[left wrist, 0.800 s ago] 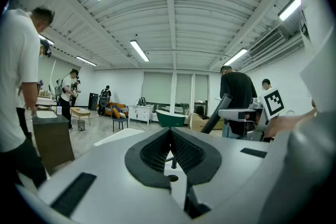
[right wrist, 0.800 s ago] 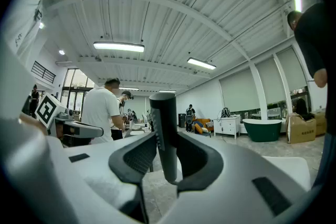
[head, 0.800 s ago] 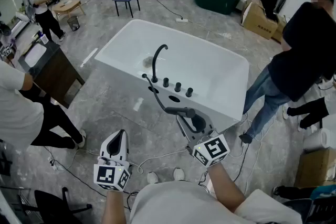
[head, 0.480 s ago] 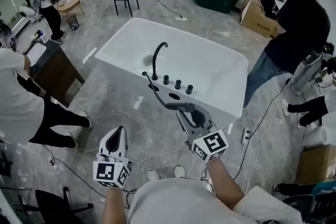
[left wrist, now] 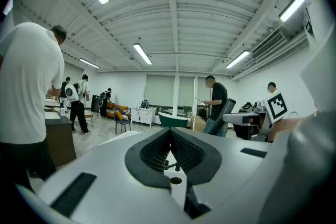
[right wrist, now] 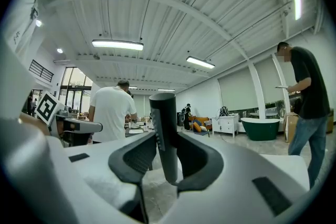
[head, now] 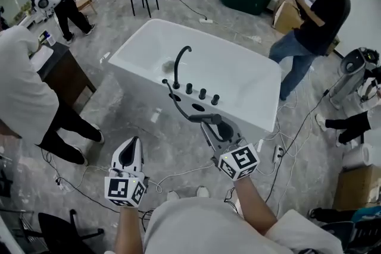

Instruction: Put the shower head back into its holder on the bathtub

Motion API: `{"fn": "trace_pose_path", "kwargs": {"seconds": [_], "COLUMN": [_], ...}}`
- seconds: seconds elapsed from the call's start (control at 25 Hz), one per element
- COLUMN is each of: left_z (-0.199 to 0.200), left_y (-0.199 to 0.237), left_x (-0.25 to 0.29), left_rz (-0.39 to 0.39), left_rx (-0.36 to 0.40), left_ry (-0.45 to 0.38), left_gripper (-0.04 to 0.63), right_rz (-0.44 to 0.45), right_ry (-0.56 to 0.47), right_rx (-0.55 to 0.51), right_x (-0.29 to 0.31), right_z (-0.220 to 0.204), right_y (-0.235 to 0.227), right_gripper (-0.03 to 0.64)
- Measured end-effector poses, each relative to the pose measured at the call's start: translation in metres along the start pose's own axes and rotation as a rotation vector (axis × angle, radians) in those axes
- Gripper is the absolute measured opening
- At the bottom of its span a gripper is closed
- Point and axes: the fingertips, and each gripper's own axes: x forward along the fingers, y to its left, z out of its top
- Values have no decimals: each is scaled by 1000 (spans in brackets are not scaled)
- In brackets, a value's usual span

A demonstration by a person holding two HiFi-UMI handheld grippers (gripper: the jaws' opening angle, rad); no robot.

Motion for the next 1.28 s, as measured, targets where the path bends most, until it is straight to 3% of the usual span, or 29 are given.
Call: {"fn": "trace_pose_path", "kwargs": {"seconds": [0.88,1.28], "left_z": [-1,-8], "left_y": [41,73], "left_x": [-30,-54], "left_rz": [-66,-43], "left_rx": [19,16], "left_ry": [-13,-5], "left_gripper": [11,11], "right_rz": [-73,-74], "right_ry": [13,24], "right_rx": [-34,-32], "right_x": [17,34], "right_z": [0,-1], "right_y": [30,50], "right_gripper": [132,132]}}
